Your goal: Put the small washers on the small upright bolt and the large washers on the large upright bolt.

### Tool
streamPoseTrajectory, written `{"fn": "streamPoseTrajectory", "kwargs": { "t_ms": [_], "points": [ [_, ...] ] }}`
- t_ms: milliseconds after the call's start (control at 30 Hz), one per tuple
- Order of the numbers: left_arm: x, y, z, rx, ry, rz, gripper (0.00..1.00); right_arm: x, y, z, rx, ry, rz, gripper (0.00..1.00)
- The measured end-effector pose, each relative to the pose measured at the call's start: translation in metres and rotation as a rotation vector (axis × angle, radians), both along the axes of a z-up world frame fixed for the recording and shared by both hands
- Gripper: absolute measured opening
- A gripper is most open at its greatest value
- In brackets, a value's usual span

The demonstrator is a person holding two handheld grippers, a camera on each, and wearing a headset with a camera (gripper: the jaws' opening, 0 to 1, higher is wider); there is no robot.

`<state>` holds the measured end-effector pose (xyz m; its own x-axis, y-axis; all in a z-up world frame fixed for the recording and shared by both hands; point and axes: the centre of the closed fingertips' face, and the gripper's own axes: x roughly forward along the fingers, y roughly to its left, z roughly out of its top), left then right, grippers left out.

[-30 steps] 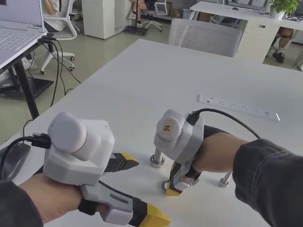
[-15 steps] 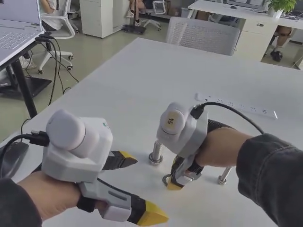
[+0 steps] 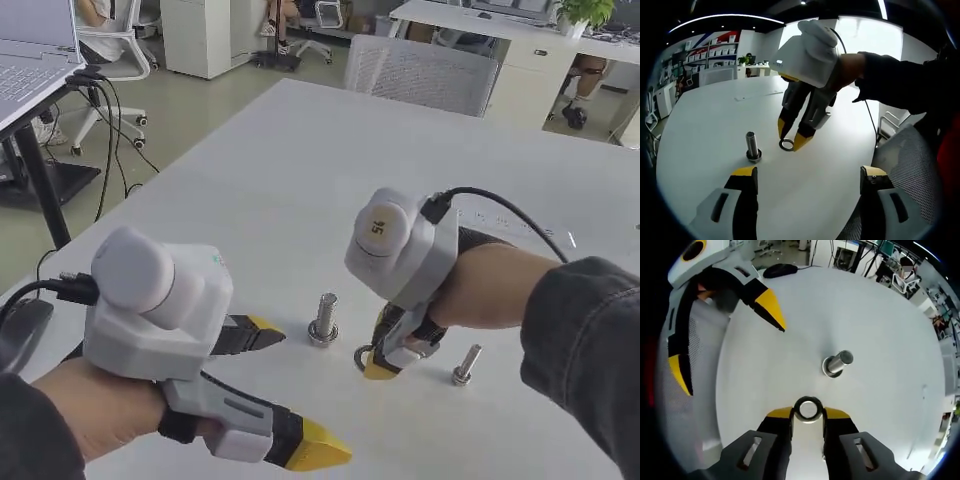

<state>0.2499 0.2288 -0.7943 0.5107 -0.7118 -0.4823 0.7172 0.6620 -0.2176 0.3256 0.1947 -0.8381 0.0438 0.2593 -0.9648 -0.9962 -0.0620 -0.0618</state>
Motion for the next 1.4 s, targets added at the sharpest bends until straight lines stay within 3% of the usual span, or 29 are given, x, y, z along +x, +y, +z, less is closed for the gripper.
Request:
{"fn": "streamPoseTrajectory", "kwargs": {
  "t_ms": [533, 833, 1067, 1400],
  "points": [
    [0.001, -0.001, 0.002, -0.007, -0.009, -0.004, 0.84, 0.027, -0.003, 0.042, 0.005, -0.091, -0.006, 0.23],
    [0.001, 0.001, 0.003, -0.009, -0.01, 0.005, 0.84, 0.035, 0.014, 0.06, 0.008, -0.129, 0.04, 0.23],
    [0.001, 0.002, 0.002, -0.011, -0.008, 0.01, 0.84, 0.035, 0.029, 0.065, 0.016, -0.138, 0.072, 0.23],
    [0.0, 0.003, 0.0, -0.009, -0.002, 0.014, 0.84, 0.029, 0.05, 0.055, 0.019, -0.111, 0.113, 0.23]
  ]
}}
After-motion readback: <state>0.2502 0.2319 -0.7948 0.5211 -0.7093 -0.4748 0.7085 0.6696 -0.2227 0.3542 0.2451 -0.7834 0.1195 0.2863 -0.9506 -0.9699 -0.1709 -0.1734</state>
